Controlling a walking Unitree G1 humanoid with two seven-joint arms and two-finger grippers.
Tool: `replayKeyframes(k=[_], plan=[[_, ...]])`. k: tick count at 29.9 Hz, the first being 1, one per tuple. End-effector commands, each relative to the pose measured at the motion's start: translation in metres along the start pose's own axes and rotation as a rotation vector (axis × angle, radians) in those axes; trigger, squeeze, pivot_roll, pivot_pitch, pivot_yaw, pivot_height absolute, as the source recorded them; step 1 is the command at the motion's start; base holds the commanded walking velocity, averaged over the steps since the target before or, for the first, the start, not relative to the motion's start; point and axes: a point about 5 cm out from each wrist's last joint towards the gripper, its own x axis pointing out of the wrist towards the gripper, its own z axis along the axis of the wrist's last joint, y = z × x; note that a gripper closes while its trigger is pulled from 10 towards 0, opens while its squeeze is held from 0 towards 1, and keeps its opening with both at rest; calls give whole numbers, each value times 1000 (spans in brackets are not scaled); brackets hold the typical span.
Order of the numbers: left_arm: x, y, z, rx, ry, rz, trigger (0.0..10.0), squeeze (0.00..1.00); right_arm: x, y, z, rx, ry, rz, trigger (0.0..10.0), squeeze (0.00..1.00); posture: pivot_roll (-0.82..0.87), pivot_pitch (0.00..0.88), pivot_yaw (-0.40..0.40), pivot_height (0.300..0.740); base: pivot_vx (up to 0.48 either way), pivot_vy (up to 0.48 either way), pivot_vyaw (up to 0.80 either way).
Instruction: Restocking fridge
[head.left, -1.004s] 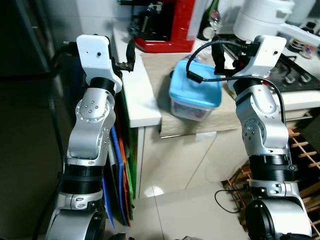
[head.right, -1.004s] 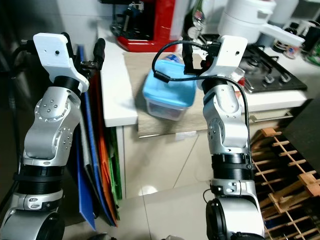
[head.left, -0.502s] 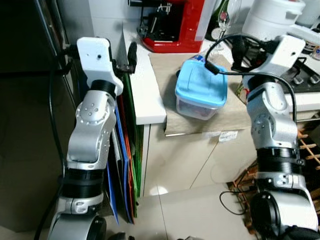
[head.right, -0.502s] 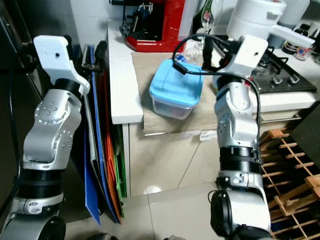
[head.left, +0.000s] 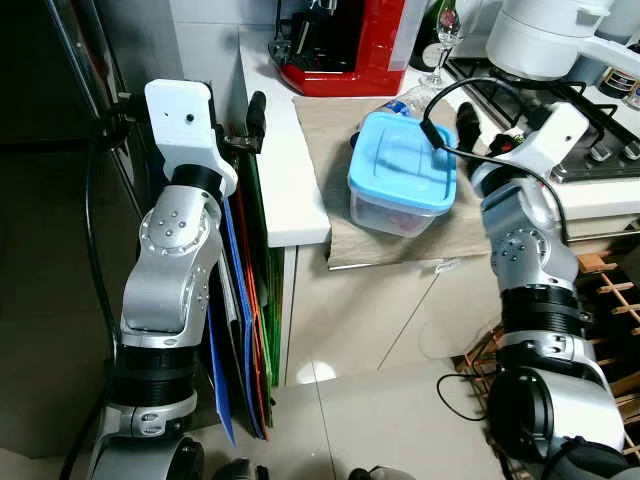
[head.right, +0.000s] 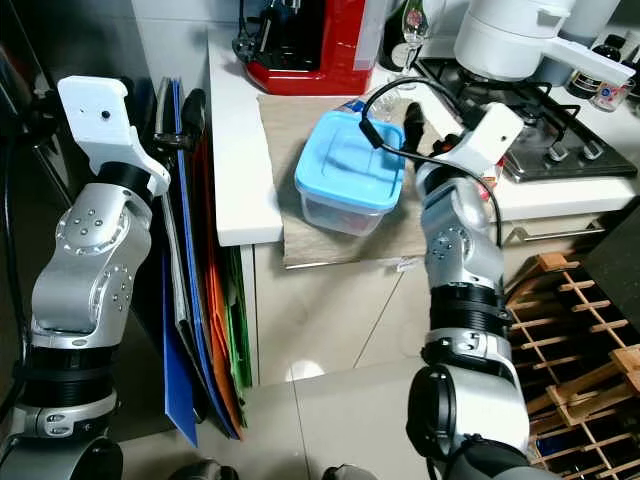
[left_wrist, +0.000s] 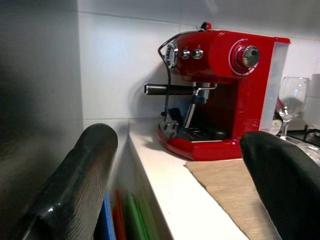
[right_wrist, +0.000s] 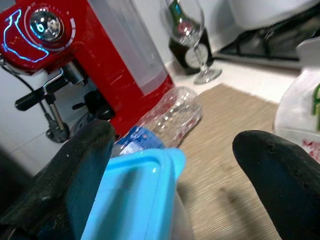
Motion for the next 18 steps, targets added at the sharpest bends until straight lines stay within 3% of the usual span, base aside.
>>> replayKeyframes(k=[1,6,10,17,18], plan=[[0,0,7,0,-18,5,10000,0,0,7,3,37,9,27,10000,173,31,77,-75,740,0,0,0],[-1,0,7,-2,-16,8,10000,0,-1,11,-4,86,61,35,10000,169,29,78,-77,740,0,0,0],[0,-1,8,-6,-15,9,10000,0,0,6,-10,177,134,-21,10000,169,26,75,-79,740,0,0,0],[1,-1,10,-11,-18,12,10000,0,-1,5,-8,182,174,-14,9961,165,26,70,-80,740,0,0,0],[2,-1,10,-12,-18,12,10000,0,-1,5,-8,182,175,-16,6627,161,23,68,-81,740,0,0,0]])
